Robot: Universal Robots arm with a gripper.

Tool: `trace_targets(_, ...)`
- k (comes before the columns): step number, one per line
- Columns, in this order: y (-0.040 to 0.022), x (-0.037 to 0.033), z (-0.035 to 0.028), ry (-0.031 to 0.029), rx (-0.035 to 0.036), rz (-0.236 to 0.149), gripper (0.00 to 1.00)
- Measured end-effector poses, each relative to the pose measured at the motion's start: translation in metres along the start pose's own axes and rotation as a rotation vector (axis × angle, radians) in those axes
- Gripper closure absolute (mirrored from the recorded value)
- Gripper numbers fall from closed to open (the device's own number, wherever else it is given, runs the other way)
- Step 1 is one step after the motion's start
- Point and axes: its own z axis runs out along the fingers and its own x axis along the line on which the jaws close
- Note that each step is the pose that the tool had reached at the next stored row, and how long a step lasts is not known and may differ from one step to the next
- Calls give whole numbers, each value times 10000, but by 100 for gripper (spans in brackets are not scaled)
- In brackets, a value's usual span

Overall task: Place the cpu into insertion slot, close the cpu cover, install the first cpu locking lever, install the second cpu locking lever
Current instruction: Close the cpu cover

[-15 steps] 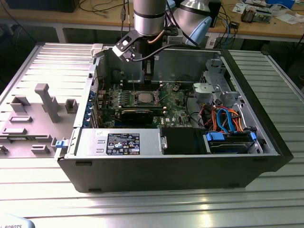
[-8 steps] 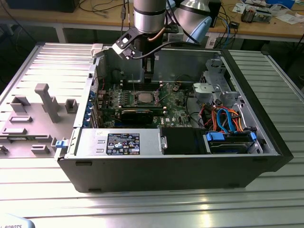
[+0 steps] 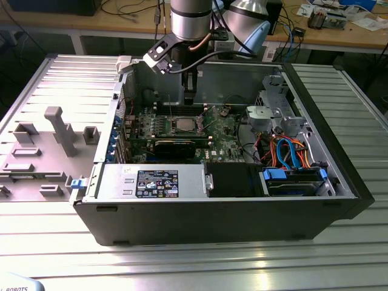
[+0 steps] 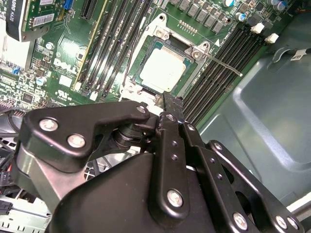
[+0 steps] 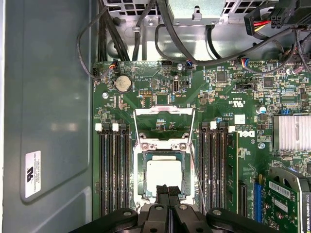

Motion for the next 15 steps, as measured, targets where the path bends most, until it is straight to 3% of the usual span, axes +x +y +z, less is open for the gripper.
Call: trace_targets(15,56,0,2,0,1,1,89)
